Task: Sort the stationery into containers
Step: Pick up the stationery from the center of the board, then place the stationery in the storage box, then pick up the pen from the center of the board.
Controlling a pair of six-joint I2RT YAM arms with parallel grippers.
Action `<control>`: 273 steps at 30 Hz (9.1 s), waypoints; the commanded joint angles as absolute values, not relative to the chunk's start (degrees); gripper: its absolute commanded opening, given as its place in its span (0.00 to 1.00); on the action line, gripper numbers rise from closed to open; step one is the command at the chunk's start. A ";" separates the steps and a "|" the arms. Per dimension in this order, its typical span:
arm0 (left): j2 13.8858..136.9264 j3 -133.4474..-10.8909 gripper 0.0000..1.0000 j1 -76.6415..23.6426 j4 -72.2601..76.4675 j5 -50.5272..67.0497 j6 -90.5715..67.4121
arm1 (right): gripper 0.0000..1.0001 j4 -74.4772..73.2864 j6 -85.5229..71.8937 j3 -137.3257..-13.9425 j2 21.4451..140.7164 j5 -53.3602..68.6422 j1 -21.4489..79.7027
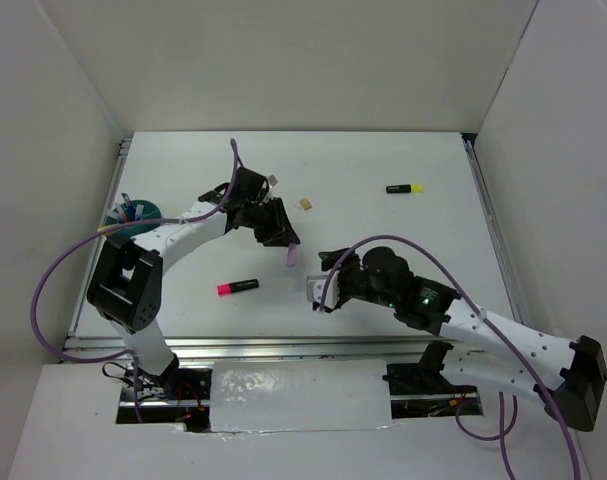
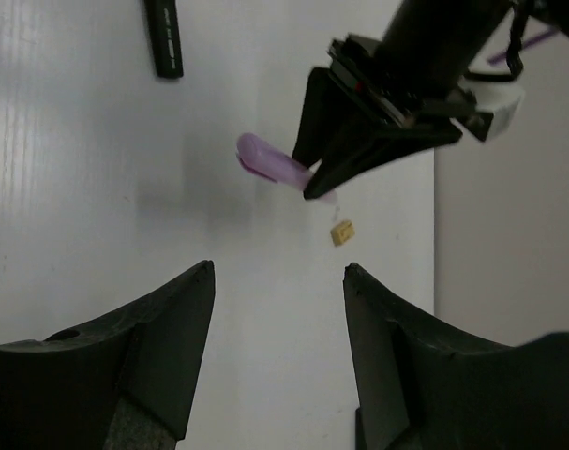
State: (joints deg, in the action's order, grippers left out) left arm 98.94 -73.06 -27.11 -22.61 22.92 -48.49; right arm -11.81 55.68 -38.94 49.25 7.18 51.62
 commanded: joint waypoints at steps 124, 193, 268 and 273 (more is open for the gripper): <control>62.40 -68.81 0.00 -7.24 -13.61 65.55 -10.63 | 0.86 -11.24 1.14 -64.95 61.44 18.37 43.61; 92.81 -70.93 0.00 44.21 -0.62 51.24 0.53 | 0.83 -32.08 0.09 -79.54 81.30 26.63 14.24; 66.19 -64.23 0.68 -2.21 -38.94 43.81 33.51 | 0.79 -36.66 17.13 -70.12 80.58 16.97 41.64; 60.82 -73.47 0.79 8.86 -34.72 52.55 18.30 | 0.77 -37.61 22.14 -82.33 96.74 13.89 52.20</control>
State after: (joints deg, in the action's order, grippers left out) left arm 64.25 -69.19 5.02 -37.69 40.69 28.49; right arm -38.54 17.69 -75.31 90.41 17.08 48.16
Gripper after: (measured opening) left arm 0.771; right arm 0.777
